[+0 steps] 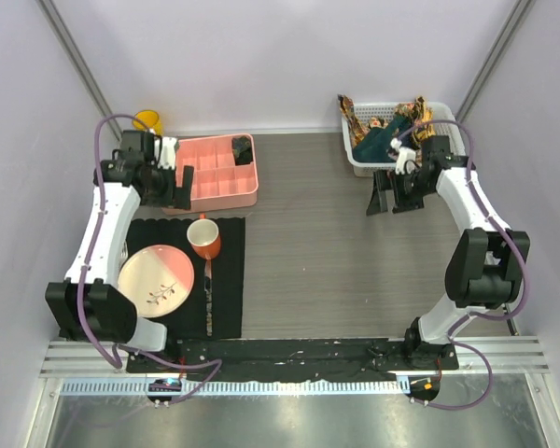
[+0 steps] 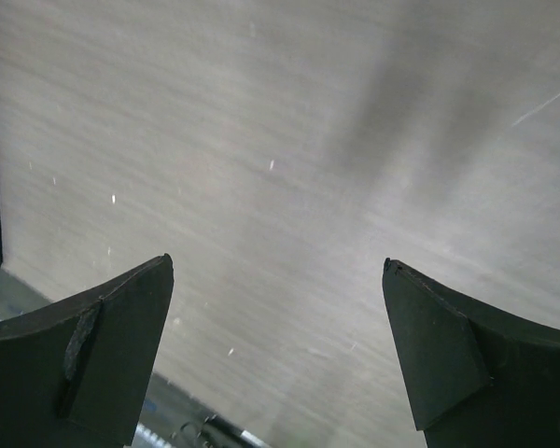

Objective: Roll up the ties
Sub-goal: Reset both arms

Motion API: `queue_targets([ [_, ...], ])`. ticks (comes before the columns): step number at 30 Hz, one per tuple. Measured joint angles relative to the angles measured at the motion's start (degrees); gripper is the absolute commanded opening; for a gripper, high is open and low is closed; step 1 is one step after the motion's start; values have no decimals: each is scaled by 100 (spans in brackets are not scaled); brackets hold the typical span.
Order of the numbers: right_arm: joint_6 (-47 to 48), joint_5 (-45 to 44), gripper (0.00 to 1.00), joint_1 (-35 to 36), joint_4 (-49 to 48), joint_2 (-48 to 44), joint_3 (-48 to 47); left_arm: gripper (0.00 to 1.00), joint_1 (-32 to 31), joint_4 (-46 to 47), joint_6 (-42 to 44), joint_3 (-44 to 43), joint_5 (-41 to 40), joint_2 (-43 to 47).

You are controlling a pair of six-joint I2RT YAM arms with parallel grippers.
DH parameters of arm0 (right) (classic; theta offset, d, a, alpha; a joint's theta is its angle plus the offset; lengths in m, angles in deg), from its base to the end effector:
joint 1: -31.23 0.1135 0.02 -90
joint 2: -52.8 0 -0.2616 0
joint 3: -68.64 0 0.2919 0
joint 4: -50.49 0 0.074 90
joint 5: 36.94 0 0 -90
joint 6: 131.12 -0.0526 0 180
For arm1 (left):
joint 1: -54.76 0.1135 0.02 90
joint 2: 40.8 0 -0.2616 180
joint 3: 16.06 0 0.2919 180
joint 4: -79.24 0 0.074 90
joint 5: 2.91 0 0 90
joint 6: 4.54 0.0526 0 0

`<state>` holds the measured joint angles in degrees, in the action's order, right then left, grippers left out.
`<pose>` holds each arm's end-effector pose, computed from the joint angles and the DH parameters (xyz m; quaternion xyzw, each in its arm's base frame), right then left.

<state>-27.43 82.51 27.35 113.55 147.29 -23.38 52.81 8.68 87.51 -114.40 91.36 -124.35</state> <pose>0.3826 0.0000 0.2527 -0.1345 0.9371 0.2142 0.2405 0.3436 -0.0156 0.3434 0.0443 0.9541 -0.0353 0.2941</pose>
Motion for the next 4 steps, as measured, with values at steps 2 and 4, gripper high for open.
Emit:
queue_targets([
  [2,-39,17,100,0,15,-9,341,100,0,-26,-66,361,-98,208],
  [4,-85,17,100,0,28,-26,507,100,0,-37,-140,518,-162,402],
])
